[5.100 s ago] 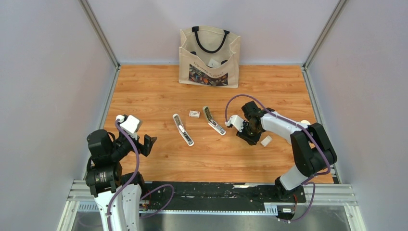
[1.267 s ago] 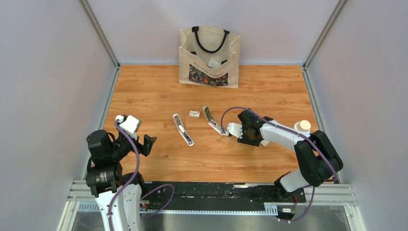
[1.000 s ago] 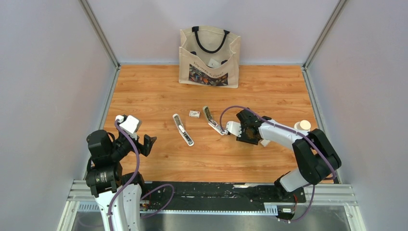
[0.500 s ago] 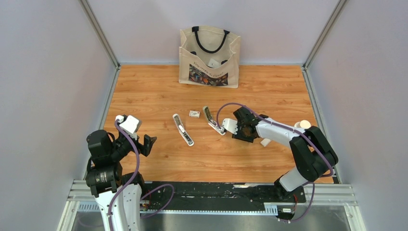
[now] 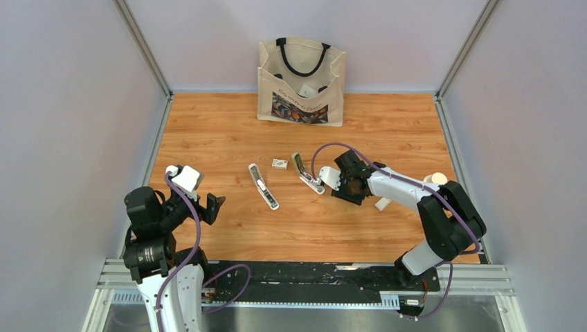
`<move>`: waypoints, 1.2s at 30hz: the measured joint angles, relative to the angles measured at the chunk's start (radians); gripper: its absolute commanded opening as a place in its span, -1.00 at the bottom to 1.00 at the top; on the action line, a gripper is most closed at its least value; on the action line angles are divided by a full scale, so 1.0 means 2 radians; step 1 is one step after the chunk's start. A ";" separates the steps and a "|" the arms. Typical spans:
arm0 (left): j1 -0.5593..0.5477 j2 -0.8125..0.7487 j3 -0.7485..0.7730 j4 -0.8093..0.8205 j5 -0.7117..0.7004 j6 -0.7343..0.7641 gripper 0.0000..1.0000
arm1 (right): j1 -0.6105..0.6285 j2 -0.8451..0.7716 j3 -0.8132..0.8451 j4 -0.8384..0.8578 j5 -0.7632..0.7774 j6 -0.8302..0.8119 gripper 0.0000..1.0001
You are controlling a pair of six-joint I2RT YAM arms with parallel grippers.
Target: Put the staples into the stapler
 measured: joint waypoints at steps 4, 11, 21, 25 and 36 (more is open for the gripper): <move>0.000 0.000 0.000 0.000 0.000 0.000 0.93 | -0.015 0.000 0.035 -0.031 -0.007 0.046 -0.20; 0.000 0.000 -0.002 0.000 0.003 0.000 0.93 | -0.081 -0.002 0.088 -0.055 -0.064 0.155 -0.20; 0.000 0.000 -0.002 0.000 0.003 0.000 0.92 | -0.094 0.006 0.088 -0.100 -0.120 0.227 -0.19; 0.001 0.000 -0.002 0.000 0.003 0.000 0.93 | -0.098 0.017 0.088 -0.105 -0.120 0.242 -0.21; 0.001 0.000 -0.002 0.000 0.003 0.000 0.93 | -0.112 0.061 0.088 -0.109 -0.119 0.266 -0.26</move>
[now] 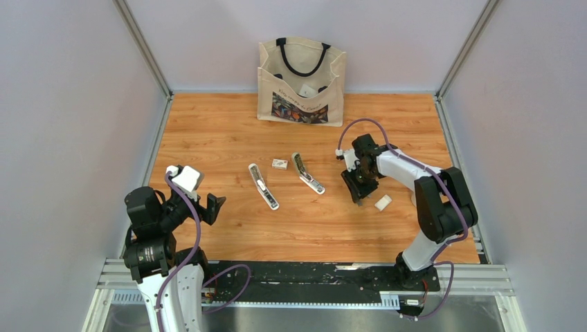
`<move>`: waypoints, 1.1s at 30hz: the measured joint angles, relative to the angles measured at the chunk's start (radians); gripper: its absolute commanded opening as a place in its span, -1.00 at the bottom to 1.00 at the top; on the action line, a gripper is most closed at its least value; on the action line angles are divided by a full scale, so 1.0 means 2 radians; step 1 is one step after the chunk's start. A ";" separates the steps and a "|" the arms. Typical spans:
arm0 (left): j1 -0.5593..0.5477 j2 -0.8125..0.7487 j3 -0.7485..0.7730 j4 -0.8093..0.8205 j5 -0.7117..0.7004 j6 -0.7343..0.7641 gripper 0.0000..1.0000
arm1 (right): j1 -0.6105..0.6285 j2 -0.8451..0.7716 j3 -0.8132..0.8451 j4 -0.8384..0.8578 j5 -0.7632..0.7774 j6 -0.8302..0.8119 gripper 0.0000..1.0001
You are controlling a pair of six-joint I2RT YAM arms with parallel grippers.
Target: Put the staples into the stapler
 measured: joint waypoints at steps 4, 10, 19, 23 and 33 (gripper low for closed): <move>0.000 0.000 0.000 0.000 0.000 0.000 0.93 | 0.000 0.002 0.000 0.000 0.000 0.002 -0.30; 0.001 0.000 0.000 0.000 0.000 0.000 0.93 | 0.000 0.011 0.000 0.000 0.001 0.004 -0.34; 0.002 0.001 0.000 0.000 0.000 0.000 0.93 | 0.000 0.014 0.000 0.000 0.001 0.005 -0.47; 0.002 0.001 0.000 0.000 0.000 0.000 0.93 | 0.000 0.014 0.000 0.000 0.002 0.005 -0.51; 0.002 0.001 0.000 0.000 0.000 0.000 0.93 | 0.001 0.014 0.000 -0.001 -0.004 0.005 -0.56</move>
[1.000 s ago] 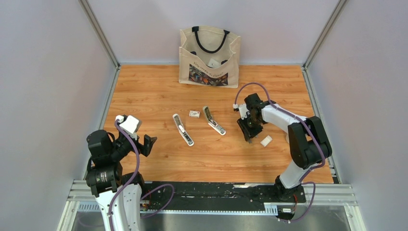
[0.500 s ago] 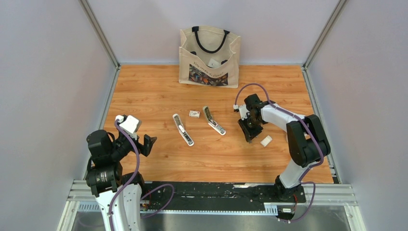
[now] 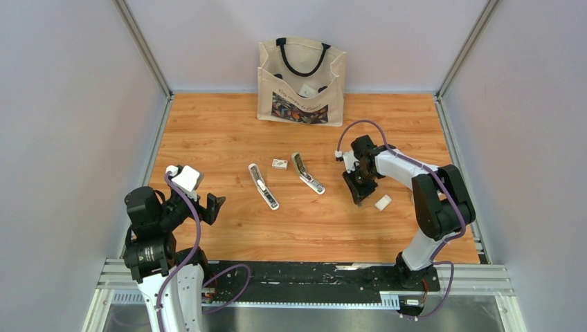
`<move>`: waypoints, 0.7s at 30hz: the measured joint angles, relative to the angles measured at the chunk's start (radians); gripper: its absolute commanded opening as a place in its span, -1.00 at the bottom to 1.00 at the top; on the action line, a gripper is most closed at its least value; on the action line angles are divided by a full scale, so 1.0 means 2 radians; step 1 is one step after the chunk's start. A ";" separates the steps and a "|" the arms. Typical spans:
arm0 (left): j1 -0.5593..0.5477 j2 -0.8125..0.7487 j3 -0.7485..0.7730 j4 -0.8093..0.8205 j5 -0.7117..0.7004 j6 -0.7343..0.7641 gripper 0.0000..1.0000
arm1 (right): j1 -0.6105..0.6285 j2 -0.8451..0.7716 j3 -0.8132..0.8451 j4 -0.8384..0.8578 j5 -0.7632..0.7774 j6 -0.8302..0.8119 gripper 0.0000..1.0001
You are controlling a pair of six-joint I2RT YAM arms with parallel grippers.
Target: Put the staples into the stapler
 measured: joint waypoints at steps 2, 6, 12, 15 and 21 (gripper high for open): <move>0.000 0.000 0.000 0.000 0.000 0.000 0.93 | 0.004 0.000 0.000 -0.001 -0.002 0.000 -0.56; 0.000 0.000 0.000 0.000 0.000 0.000 0.93 | 0.026 0.000 0.000 -0.001 -0.003 -0.004 -0.56; 0.001 0.000 0.000 0.000 0.000 0.000 0.93 | 0.069 -0.001 0.000 0.000 0.010 -0.015 -0.55; 0.001 0.000 0.000 0.000 0.000 0.000 0.93 | 0.082 -0.001 0.000 0.001 0.020 -0.023 -0.55; 0.001 0.000 0.000 0.000 0.000 0.000 0.93 | 0.103 -0.004 0.000 0.004 0.034 -0.037 -0.54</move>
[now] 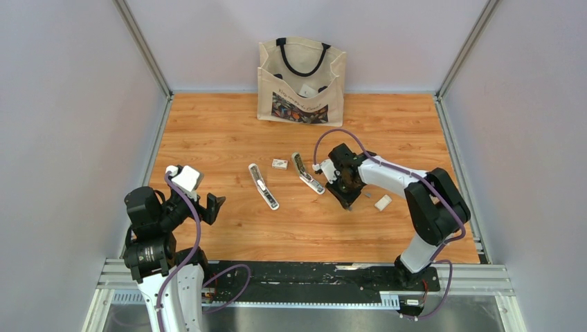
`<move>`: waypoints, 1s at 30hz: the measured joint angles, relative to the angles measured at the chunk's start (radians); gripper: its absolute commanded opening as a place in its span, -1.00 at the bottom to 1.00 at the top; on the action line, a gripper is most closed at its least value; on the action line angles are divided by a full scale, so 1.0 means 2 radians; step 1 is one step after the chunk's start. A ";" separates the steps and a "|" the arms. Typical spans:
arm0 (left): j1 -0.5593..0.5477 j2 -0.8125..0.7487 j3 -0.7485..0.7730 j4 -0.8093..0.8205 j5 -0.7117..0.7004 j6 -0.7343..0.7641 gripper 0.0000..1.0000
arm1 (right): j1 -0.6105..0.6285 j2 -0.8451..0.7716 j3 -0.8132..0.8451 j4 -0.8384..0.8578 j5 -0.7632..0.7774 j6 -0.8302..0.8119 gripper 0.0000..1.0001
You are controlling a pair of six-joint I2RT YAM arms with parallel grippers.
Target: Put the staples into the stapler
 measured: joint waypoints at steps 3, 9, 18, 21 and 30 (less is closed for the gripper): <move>0.000 0.000 0.000 0.000 0.000 0.000 0.93 | 0.012 -0.006 0.000 0.001 -0.001 -0.006 -0.54; 0.000 0.000 0.000 0.000 0.000 0.000 0.93 | 0.024 -0.023 0.000 0.001 -0.005 -0.010 -0.45; 0.000 0.000 0.000 0.000 0.000 0.000 0.93 | 0.024 -0.030 0.000 0.001 0.005 -0.022 -0.31; 0.000 0.000 0.000 0.000 0.000 0.000 0.93 | 0.024 -0.030 0.000 0.001 0.009 -0.026 -0.30; 0.000 0.000 0.000 0.000 0.000 0.002 0.93 | 0.019 -0.013 0.000 0.000 0.014 -0.029 -0.32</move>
